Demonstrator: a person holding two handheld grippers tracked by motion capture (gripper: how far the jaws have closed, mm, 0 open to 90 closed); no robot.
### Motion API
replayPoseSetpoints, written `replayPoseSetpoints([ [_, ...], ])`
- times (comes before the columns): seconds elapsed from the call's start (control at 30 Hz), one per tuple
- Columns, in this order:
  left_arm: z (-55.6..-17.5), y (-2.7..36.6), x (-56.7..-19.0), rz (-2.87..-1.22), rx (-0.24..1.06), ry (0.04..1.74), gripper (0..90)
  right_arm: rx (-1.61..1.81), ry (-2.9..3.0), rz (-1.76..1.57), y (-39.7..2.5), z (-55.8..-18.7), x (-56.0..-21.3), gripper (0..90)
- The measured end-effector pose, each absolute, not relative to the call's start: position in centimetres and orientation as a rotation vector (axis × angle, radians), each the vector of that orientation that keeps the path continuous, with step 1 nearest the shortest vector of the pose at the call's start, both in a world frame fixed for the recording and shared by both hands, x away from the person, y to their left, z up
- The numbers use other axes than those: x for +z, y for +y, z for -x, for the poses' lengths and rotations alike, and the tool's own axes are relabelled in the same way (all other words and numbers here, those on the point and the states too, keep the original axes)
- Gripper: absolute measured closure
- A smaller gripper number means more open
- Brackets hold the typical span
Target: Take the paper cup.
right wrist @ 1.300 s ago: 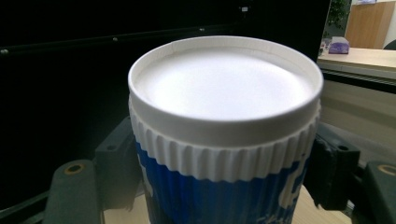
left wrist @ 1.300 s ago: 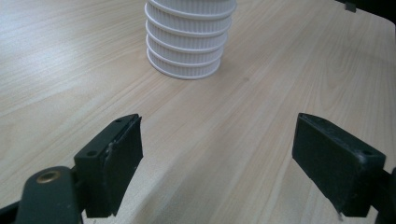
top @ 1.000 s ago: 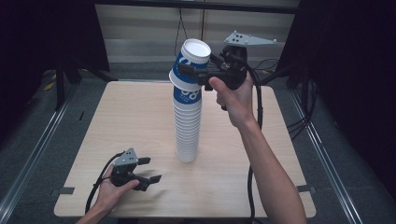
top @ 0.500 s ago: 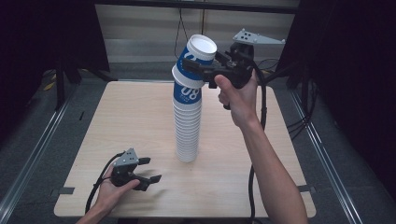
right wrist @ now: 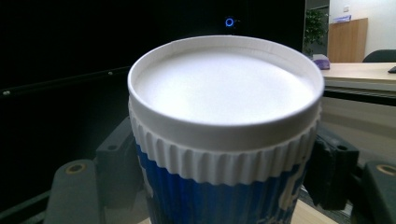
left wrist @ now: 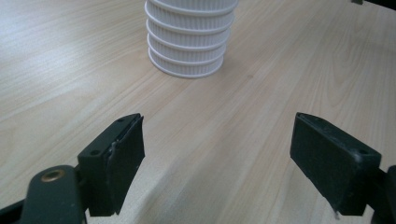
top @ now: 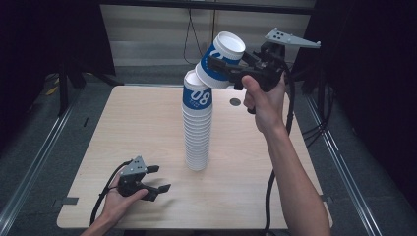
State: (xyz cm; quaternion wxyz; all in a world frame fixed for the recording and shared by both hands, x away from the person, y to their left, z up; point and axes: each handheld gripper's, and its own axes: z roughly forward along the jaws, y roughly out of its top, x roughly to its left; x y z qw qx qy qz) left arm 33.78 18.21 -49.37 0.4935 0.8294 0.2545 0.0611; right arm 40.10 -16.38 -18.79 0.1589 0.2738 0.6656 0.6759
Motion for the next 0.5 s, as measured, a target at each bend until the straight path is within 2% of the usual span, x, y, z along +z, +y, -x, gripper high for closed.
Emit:
replayPoseSetpoints([
  [0.5,-33.9,18.2,-49.3,-1.985,0.129,0.645,17.7,1.821,1.876,-0.838,-20.1,-38.6,-18.8,26.6],
])
